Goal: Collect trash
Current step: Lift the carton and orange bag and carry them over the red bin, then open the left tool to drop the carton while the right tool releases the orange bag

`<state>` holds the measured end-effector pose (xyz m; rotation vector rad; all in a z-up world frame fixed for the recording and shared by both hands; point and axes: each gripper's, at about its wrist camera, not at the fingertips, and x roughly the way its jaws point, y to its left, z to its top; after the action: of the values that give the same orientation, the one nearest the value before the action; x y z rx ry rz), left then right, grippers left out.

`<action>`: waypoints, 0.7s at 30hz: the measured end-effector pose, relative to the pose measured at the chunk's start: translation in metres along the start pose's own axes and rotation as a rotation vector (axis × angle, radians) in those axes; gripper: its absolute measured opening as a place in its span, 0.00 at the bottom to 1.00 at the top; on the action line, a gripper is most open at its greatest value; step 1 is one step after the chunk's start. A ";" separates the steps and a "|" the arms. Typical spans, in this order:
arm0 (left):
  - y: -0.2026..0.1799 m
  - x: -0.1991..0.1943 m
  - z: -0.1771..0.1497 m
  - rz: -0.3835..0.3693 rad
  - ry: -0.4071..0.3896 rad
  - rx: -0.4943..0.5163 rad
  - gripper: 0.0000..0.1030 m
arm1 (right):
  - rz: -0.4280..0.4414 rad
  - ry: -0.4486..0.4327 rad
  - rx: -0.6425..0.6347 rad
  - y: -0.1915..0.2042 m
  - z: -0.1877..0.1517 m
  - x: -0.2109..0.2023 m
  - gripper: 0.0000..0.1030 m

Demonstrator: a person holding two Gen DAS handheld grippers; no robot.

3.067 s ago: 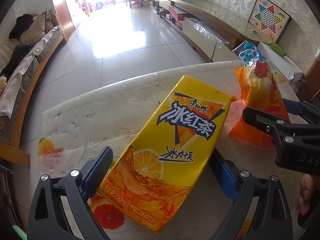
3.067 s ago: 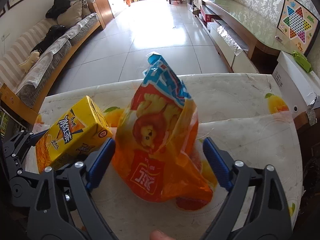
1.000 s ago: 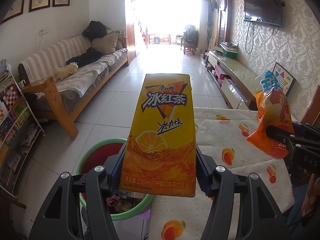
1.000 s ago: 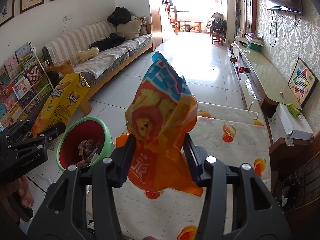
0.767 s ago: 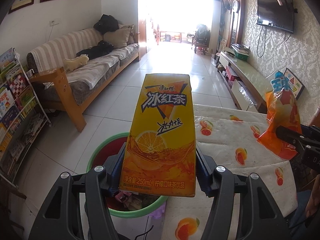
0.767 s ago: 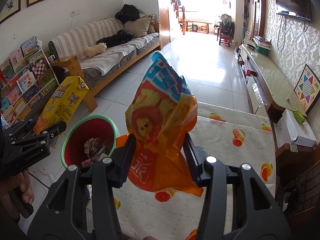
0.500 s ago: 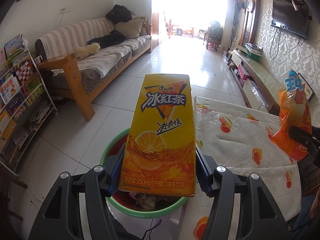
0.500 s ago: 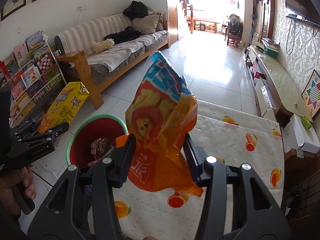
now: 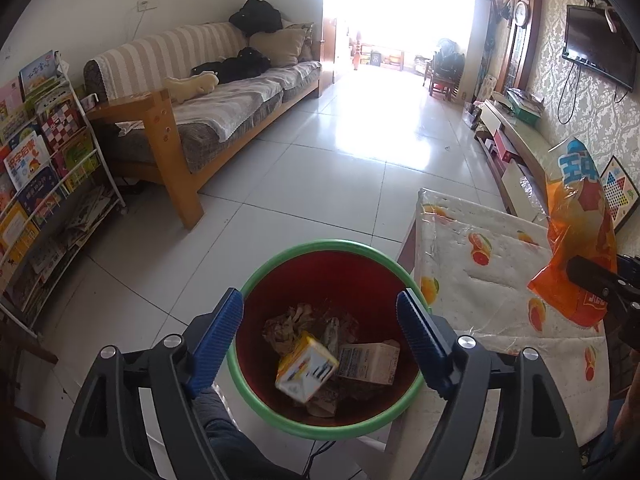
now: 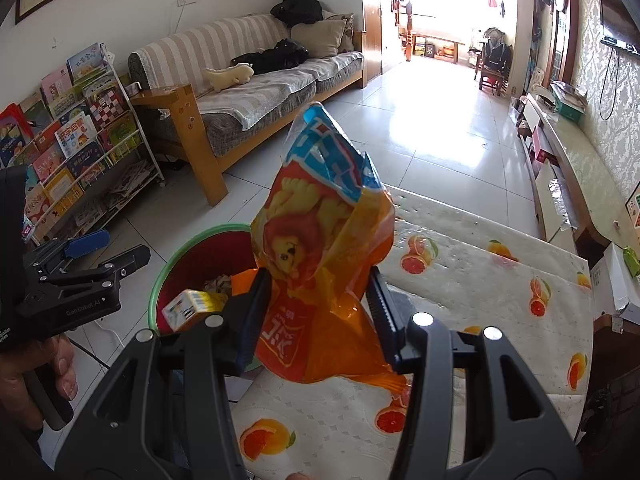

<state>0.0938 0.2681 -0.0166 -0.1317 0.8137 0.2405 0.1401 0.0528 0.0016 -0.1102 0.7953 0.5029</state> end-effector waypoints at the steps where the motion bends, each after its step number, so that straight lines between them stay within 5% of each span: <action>1: 0.003 0.000 0.000 0.007 -0.002 -0.002 0.77 | 0.004 0.003 -0.002 0.002 0.000 0.002 0.46; 21: 0.078 -0.019 -0.009 0.126 -0.048 -0.126 0.91 | 0.148 0.068 -0.126 0.093 0.016 0.064 0.46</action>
<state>0.0548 0.3386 -0.0105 -0.1922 0.7598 0.4127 0.1445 0.1640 -0.0242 -0.1865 0.8423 0.6927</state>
